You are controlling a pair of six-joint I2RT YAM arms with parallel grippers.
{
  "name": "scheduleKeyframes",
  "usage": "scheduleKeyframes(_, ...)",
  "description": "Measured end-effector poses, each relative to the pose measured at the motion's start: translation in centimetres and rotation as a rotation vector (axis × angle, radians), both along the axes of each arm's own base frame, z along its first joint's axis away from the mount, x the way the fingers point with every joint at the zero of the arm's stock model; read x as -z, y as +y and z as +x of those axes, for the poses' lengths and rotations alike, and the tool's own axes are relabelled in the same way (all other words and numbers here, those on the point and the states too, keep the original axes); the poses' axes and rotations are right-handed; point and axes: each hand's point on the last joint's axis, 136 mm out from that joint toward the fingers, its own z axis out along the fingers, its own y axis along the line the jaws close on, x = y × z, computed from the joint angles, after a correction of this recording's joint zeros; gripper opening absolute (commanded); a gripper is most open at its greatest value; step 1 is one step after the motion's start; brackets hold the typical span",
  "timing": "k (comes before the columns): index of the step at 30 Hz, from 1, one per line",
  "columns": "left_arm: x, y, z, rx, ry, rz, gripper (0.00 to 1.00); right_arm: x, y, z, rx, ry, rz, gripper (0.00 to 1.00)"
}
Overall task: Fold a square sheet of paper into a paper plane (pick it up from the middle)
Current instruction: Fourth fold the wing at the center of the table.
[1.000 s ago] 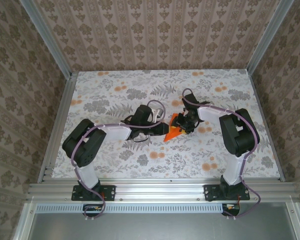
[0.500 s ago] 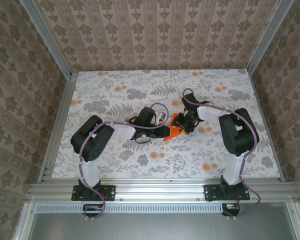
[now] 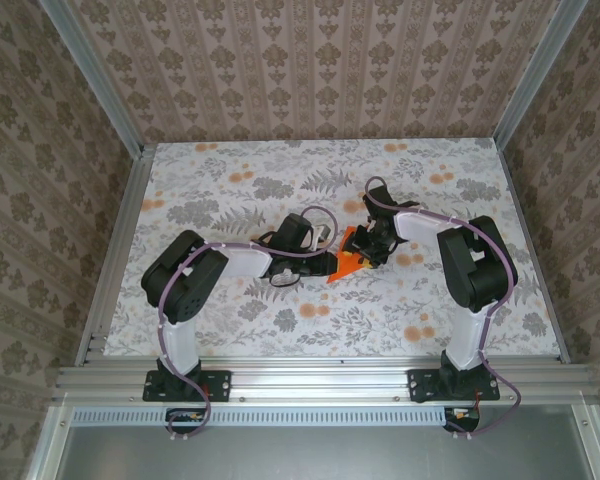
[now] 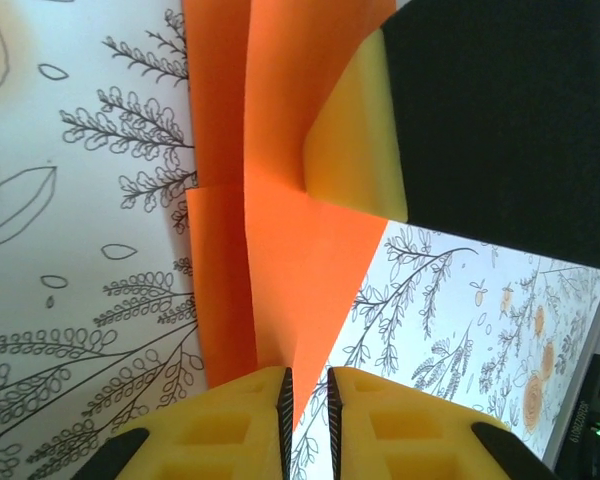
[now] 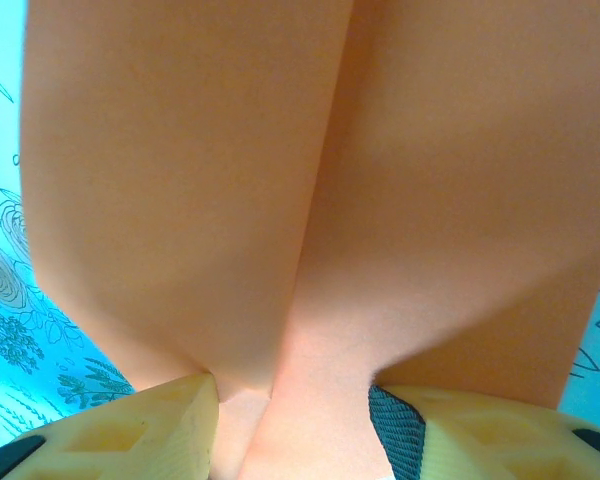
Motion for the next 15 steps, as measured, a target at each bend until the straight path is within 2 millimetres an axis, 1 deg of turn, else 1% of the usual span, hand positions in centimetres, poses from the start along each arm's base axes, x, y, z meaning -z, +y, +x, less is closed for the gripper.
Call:
scheduleKeyframes(7,0.07,-0.02,0.28,-0.004,-0.008,0.011,0.17,0.00,0.00,0.00,0.004,0.001,0.000,0.52)
scheduleKeyframes(15,0.79,0.10,0.43,-0.005,-0.001,0.040,0.16,0.04,-0.03,0.00,0.010,0.003,-0.005,0.52)
